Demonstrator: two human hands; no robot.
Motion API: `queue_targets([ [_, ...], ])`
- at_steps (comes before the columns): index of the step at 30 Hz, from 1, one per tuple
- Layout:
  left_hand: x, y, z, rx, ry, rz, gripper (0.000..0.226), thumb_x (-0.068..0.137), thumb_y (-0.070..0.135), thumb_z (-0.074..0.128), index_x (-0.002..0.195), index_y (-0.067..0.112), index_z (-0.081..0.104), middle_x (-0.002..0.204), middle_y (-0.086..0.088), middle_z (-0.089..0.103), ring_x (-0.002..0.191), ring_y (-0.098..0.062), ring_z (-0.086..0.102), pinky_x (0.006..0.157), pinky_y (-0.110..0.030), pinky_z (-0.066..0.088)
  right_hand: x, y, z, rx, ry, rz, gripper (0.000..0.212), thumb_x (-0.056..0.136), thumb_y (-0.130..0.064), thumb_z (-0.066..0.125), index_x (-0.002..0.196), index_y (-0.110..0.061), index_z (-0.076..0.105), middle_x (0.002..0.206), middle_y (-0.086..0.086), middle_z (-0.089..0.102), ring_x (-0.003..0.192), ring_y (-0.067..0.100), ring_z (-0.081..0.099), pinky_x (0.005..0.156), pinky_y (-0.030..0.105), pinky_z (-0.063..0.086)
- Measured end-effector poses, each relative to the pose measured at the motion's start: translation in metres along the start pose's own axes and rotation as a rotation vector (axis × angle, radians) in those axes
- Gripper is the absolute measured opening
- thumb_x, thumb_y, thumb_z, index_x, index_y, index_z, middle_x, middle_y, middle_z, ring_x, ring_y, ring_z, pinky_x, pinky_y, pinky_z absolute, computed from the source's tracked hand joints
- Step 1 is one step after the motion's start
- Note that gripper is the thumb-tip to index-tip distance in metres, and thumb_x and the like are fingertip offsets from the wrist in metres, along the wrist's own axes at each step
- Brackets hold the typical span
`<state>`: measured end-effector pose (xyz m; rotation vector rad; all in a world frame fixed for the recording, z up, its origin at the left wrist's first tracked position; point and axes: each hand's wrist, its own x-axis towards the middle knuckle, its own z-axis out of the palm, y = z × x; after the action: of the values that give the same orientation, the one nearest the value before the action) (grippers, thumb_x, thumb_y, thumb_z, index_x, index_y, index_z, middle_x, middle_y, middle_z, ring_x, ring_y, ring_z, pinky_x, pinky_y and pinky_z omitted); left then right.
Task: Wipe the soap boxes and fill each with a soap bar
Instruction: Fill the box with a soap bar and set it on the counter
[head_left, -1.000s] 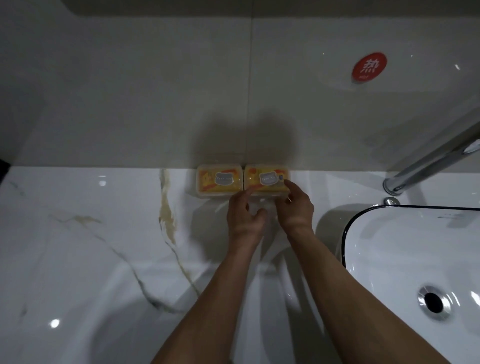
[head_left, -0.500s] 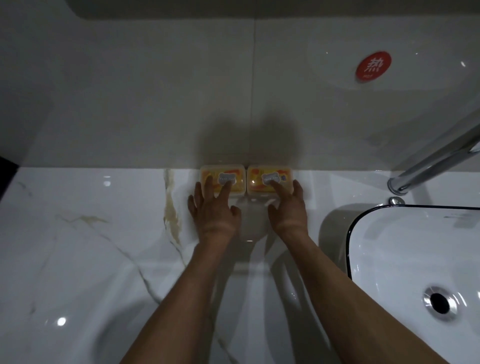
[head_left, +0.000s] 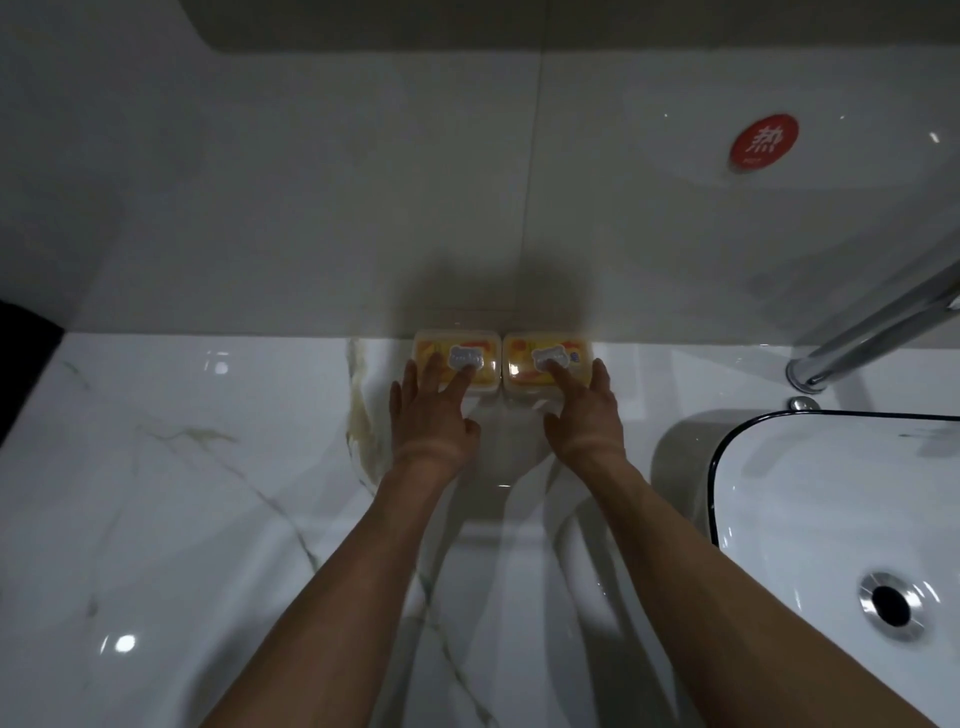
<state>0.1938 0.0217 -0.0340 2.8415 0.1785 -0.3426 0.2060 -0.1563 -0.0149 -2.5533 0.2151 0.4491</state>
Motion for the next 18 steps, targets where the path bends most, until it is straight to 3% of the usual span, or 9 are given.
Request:
queue_targets([
  [6, 0.002, 0.002, -0.008, 0.018, -0.070, -0.038, 0.077, 0.086, 0.037, 0.059, 0.149, 0.050, 0.018, 0.164, 0.007, 0.003, 0.151, -0.025, -0.005, 0.117, -0.060, 0.000, 0.004, -0.004, -0.002, -0.043, -0.016, 0.017, 0.069, 0.095, -0.013, 0.060, 0.154, -0.037, 0.034, 0.166, 0.016, 0.006, 0.146, 0.036, 0.032, 0.115, 0.038, 0.035],
  [10, 0.000, 0.003, -0.015, 0.032, -0.090, -0.032, 0.076, 0.086, 0.040, 0.058, 0.149, 0.048, 0.018, 0.163, 0.002, 0.002, 0.151, -0.026, -0.008, 0.117, -0.059, -0.001, 0.001, -0.007, -0.007, -0.022, -0.019, 0.039, 0.073, 0.095, -0.019, 0.063, 0.156, -0.037, 0.028, 0.167, 0.016, 0.002, 0.143, 0.036, 0.038, 0.114, 0.038, 0.038],
  [18, -0.024, 0.001, -0.027, 0.004, -0.087, -0.040, 0.076, 0.091, 0.038, 0.052, 0.154, 0.039, 0.010, 0.165, -0.001, -0.001, 0.151, -0.026, -0.001, 0.120, -0.054, 0.002, -0.032, -0.004, -0.017, -0.017, 0.075, -0.009, 0.066, 0.095, -0.022, 0.062, 0.154, -0.030, 0.035, 0.166, 0.014, 0.014, 0.148, 0.033, 0.027, 0.114, 0.039, 0.036],
])
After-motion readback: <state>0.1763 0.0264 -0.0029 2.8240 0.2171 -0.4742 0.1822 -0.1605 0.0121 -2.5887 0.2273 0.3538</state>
